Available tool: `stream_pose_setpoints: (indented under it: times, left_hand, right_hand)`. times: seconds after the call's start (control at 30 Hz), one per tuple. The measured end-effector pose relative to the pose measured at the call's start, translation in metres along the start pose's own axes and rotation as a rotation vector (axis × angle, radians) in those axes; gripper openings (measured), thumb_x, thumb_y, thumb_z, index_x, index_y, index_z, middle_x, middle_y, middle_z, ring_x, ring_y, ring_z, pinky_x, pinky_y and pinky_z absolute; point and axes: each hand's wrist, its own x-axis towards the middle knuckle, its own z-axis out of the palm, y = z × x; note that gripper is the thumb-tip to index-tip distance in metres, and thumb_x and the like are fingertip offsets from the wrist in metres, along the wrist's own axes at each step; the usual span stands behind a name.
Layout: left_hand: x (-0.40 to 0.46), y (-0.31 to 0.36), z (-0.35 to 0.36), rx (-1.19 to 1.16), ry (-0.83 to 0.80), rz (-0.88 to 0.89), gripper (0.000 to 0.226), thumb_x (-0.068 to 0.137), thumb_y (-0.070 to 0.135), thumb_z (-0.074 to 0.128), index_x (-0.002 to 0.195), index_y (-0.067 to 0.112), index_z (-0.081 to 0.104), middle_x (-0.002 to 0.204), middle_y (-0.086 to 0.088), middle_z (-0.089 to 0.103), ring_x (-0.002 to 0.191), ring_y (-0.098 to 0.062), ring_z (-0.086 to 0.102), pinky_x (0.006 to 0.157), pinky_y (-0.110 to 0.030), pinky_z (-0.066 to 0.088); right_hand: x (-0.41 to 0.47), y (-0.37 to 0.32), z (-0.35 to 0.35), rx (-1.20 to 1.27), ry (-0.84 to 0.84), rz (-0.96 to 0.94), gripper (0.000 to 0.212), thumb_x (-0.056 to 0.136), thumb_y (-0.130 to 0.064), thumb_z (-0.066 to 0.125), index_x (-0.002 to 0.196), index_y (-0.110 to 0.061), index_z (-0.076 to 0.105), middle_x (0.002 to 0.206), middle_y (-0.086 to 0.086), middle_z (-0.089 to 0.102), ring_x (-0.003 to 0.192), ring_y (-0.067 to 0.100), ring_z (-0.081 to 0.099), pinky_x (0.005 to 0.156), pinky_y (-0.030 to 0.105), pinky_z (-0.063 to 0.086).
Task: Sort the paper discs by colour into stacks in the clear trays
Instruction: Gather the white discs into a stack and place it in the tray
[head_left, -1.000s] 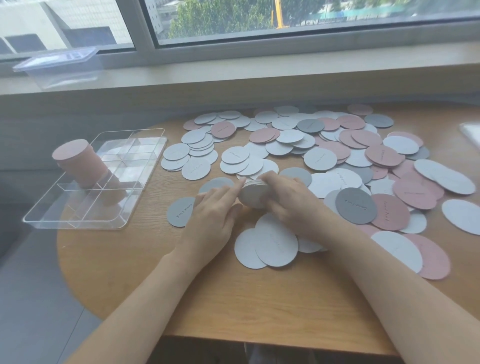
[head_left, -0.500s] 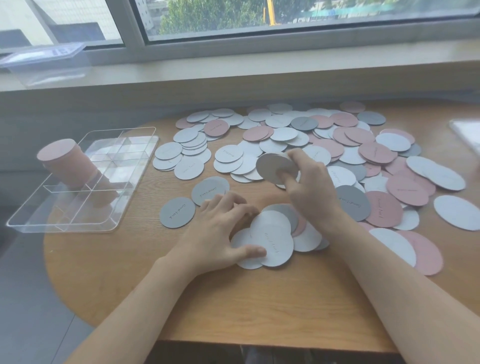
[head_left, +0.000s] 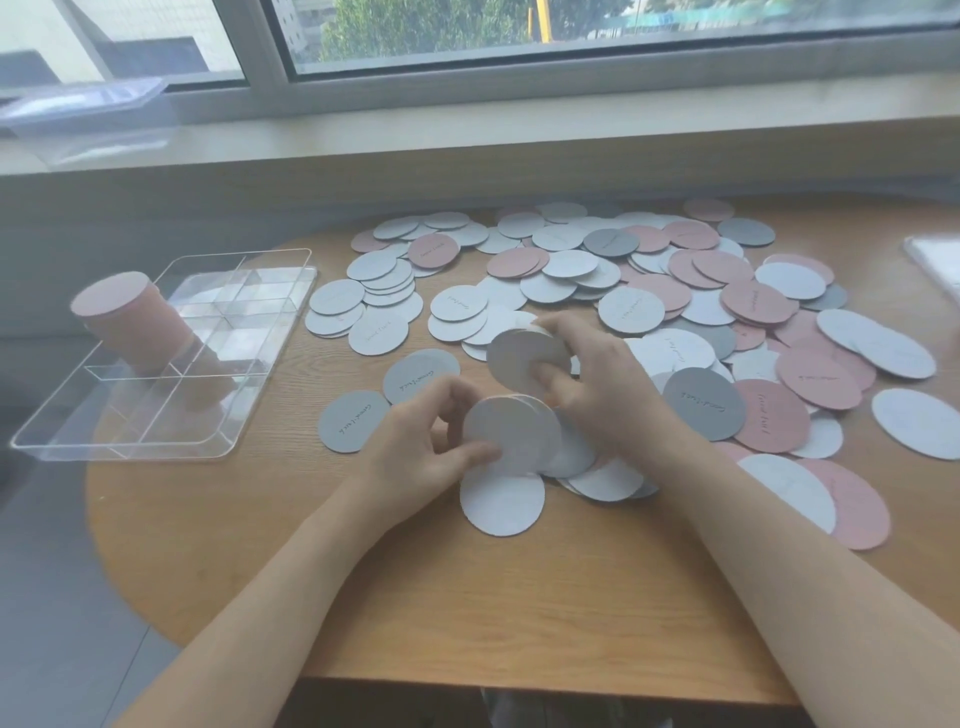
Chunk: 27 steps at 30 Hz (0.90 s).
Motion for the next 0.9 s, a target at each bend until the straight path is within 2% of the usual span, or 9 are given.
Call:
stream_pose_setpoints:
  times: [0.13,0.23,0.33,0.4,0.5,0.63,0.77,0.83,0.9]
  left_hand:
    - [0.002,-0.005,0.001,0.001,0.216,-0.047,0.025,0.084,0.020,0.078,0.097,0.029,0.059,0.092,0.013,0.065,0.075,-0.010,0.058,0.066,-0.019,0.044]
    - [0.003,-0.007,0.002,0.045,0.280,-0.088,0.028,0.084,0.022,0.078,0.103,0.028,0.058,0.098,0.012,0.065,0.081,-0.010,0.060,0.067,-0.015,0.043]
    - [0.004,-0.007,0.004,0.117,0.313,-0.077,0.030,0.086,0.022,0.076,0.110,0.027,0.059,0.096,0.013,0.066,0.081,-0.006,0.060,0.067,-0.015,0.044]
    - [0.005,-0.008,0.008,0.280,0.312,-0.033,0.036,0.090,0.026,0.071,0.123,0.027,0.060,0.097,0.014,0.063,0.081,-0.007,0.058,0.071,-0.026,0.050]
    - [0.006,-0.009,0.012,0.506,0.243,0.042,0.057,0.094,0.040,0.058,0.148,0.024,0.046,0.110,0.009,0.054,0.101,-0.015,0.052,0.078,-0.035,0.050]
    - [0.006,-0.012,0.012,0.431,0.135,0.060,0.073,0.093,0.057,0.041,0.155,0.020,0.033,0.120,0.006,0.048,0.113,-0.015,0.045,0.094,-0.030,0.043]
    - [0.000,-0.010,-0.006,0.217,-0.103,0.072,0.060,0.084,0.060,0.059,0.138,0.035,0.048,0.113,0.016,0.051,0.108,-0.007,0.050,0.091,-0.025,0.042]
    - [-0.003,-0.011,-0.014,0.225,-0.268,0.116,0.057,0.078,0.061,0.071,0.128,0.039,0.056,0.117,0.018,0.051,0.118,-0.010,0.049,0.098,-0.025,0.040]
    - [-0.003,-0.012,-0.017,0.289,-0.329,0.135,0.061,0.070,0.063,0.079,0.124,0.042,0.059,0.121,0.020,0.046,0.126,-0.012,0.042,0.103,-0.024,0.036]
  right_hand:
    - [-0.003,-0.003,0.003,0.009,-0.126,-0.017,0.030,0.096,-0.019,0.059,0.126,-0.022,0.057,0.080,-0.003,0.057,0.071,0.008,0.049,0.069,0.029,0.040]
    - [-0.005,-0.007,0.004,0.024,-0.183,-0.044,0.028,0.102,-0.025,0.050,0.129,-0.026,0.058,0.090,0.000,0.065,0.085,0.015,0.055,0.076,0.018,0.038]
    - [-0.005,-0.009,0.005,0.049,-0.228,-0.058,0.041,0.101,-0.045,0.039,0.135,-0.029,0.055,0.106,0.003,0.068,0.099,0.017,0.056,0.089,0.026,0.040]
    - [-0.005,-0.012,0.008,-0.023,-0.251,-0.095,0.054,0.094,-0.054,0.039,0.141,-0.028,0.049,0.111,0.002,0.067,0.100,0.015,0.053,0.092,0.033,0.038]
    - [-0.007,-0.016,0.015,-0.125,-0.224,-0.159,0.054,0.094,-0.037,0.060,0.143,-0.023,0.044,0.122,0.000,0.064,0.108,0.018,0.052,0.091,0.030,0.033]
    - [-0.007,-0.011,0.014,-0.162,-0.131,-0.174,0.041,0.093,-0.017,0.058,0.134,-0.015,0.052,0.106,0.003,0.066,0.099,0.026,0.058,0.083,0.031,0.033]
    - [-0.002,-0.002,0.003,-0.127,-0.042,-0.046,0.040,0.092,-0.014,0.061,0.131,-0.013,0.054,0.109,0.009,0.067,0.101,0.031,0.057,0.083,0.037,0.040]
    - [-0.001,0.002,0.000,-0.120,-0.013,-0.012,0.041,0.091,-0.013,0.062,0.131,-0.013,0.054,0.110,0.011,0.066,0.104,0.032,0.057,0.088,0.042,0.044]
    - [0.000,0.003,0.000,-0.104,-0.011,-0.002,0.040,0.091,-0.013,0.062,0.130,-0.014,0.054,0.110,0.010,0.066,0.104,0.031,0.057,0.089,0.044,0.044]
